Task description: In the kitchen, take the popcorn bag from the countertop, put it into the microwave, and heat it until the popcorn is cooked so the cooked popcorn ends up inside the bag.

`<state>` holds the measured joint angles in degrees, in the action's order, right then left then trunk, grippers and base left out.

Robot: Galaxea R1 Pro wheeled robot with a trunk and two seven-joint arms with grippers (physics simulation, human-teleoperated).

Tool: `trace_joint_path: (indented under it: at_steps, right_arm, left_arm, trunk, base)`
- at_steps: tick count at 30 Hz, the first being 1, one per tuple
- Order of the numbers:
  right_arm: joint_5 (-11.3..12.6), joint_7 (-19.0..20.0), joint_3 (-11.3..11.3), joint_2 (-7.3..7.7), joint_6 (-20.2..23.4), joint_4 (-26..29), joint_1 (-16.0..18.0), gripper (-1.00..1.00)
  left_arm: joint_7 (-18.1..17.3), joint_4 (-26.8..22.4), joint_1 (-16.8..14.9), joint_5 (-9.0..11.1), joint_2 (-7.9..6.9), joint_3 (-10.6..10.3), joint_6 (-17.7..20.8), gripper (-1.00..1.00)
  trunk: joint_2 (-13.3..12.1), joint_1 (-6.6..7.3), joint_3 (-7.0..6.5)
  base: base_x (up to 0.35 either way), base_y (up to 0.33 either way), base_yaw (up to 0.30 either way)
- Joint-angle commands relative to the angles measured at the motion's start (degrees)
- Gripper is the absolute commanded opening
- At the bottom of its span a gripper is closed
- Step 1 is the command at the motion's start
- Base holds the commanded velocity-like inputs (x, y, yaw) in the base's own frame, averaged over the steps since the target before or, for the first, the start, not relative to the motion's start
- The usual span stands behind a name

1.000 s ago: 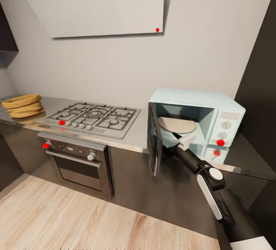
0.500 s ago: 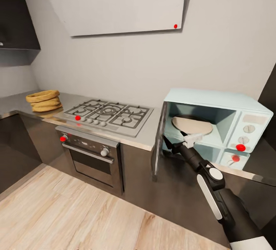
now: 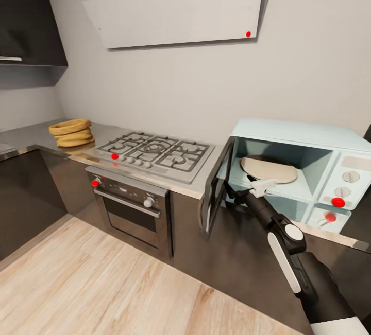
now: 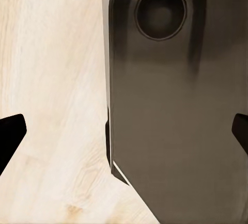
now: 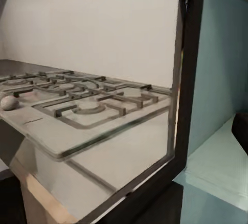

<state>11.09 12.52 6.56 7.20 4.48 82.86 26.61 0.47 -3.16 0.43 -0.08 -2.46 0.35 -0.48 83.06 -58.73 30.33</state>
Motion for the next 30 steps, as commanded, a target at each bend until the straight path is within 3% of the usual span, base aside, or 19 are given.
trace_joint_path:
  at_steps: [1,7,25,30]
  right_arm:
    - [0.8,0.3,2.1,0.01,0.3,0.1,0.0,1.0]
    - [0.8,0.3,2.1,0.01,0.4,0.1,0.0,1.0]
    - [0.8,0.2,1.8,0.1,0.3,0.1,0.0,1.0]
    - [0.8,0.2,-3.7,0.18,0.5,-0.8,0.0,1.0]
  left_arm:
    - [0.1,-0.1,0.0,0.0,0.0,0.0,-0.1,1.0]
    - [0.1,-0.1,0.0,0.0,0.05,0.0,-0.1,1.0]
    - [0.1,-0.1,0.0,0.0,0.08,0.0,-0.1,1.0]
    - [0.1,-0.1,0.0,0.0,0.02,0.0,-0.1,1.0]
  trunk:
    - [0.0,0.0,0.03]
    - [0.0,0.0,0.03]
    - [0.0,0.0,0.03]
    - [0.0,0.0,0.03]
  base:
    - [0.0,0.0,0.027]
    - [-0.14,0.0,0.005]
    - [-0.337,0.0,0.0]
    - [-0.324,0.0,0.0]
